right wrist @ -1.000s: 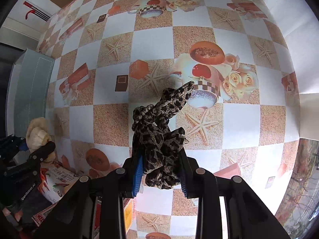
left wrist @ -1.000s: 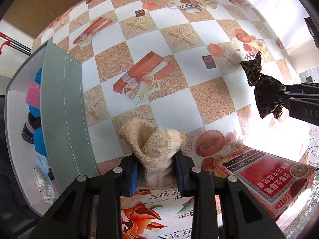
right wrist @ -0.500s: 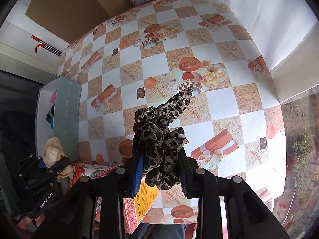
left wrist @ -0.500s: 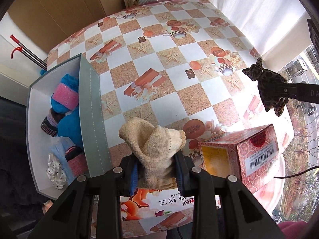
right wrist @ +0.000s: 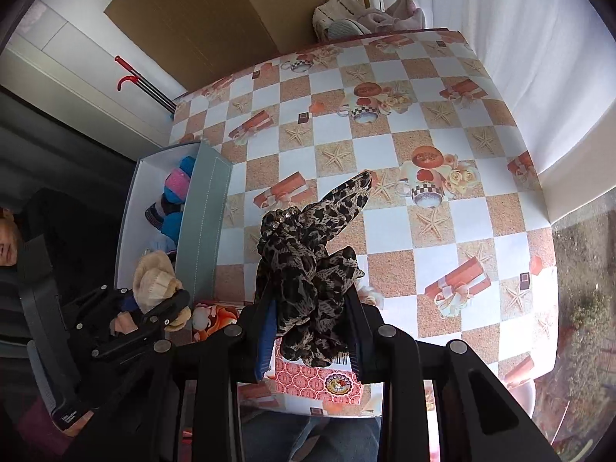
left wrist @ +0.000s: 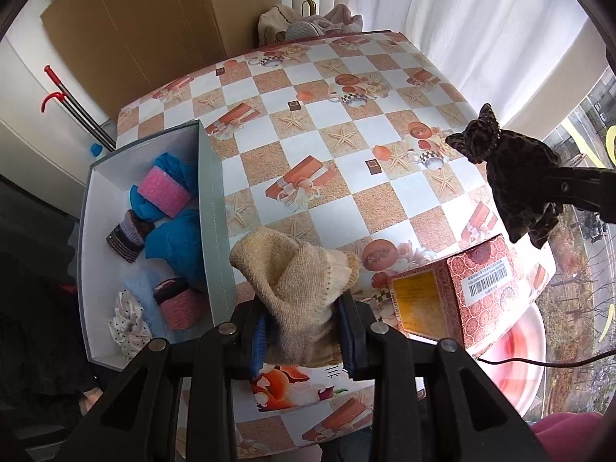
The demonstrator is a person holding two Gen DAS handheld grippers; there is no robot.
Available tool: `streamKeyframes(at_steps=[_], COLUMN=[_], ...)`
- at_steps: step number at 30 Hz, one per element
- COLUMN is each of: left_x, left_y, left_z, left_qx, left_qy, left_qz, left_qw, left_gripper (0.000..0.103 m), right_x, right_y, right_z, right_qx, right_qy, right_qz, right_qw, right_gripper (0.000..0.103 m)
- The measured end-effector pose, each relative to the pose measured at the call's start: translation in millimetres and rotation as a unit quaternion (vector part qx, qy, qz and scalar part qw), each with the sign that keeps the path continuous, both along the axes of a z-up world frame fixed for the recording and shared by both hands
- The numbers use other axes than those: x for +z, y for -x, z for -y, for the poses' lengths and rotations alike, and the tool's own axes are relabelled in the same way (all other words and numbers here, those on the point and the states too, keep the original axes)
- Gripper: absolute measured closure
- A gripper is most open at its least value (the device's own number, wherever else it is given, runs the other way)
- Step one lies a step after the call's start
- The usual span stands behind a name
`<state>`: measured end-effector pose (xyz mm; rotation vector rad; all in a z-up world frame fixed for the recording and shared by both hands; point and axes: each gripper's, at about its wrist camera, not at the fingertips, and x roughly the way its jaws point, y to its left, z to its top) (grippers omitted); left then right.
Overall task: Organize soft objects
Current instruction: 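Carry the beige cloth and leopard scrunchie over the white box with both tools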
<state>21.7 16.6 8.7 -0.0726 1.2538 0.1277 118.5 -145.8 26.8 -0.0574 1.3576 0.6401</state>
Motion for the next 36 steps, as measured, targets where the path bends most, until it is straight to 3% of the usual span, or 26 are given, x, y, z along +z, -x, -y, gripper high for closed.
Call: streamKeyframes(at_steps=[17, 26, 36], left_x=[11.6, 7.9, -5.1], left_y=[44.6, 58.7, 53.4], left_z=[-66.0, -113.3, -154.0], left_qx=[0.093, 0.157, 0.212], left_qy=[-0.001, -0.013, -0.014], left_qz=[0.027, 0.024, 0.014], left_qw=[0.9953, 0.9873, 0.9770], left_gripper=[0.069, 0.069, 0.069], right_x=[3.7, 1.8, 2.1], right_y=[56.9, 69.3, 60.2], right_z=[-105.0, -155.0, -200.1], right_qx=[0.130, 0.189, 0.215], right_qy=[0.002, 0.005, 0.006], right_qz=[-0.001, 0.000, 0.004], right_qw=[0.992, 0.982, 0.977], right_gripper=[0.070, 0.070, 0.070])
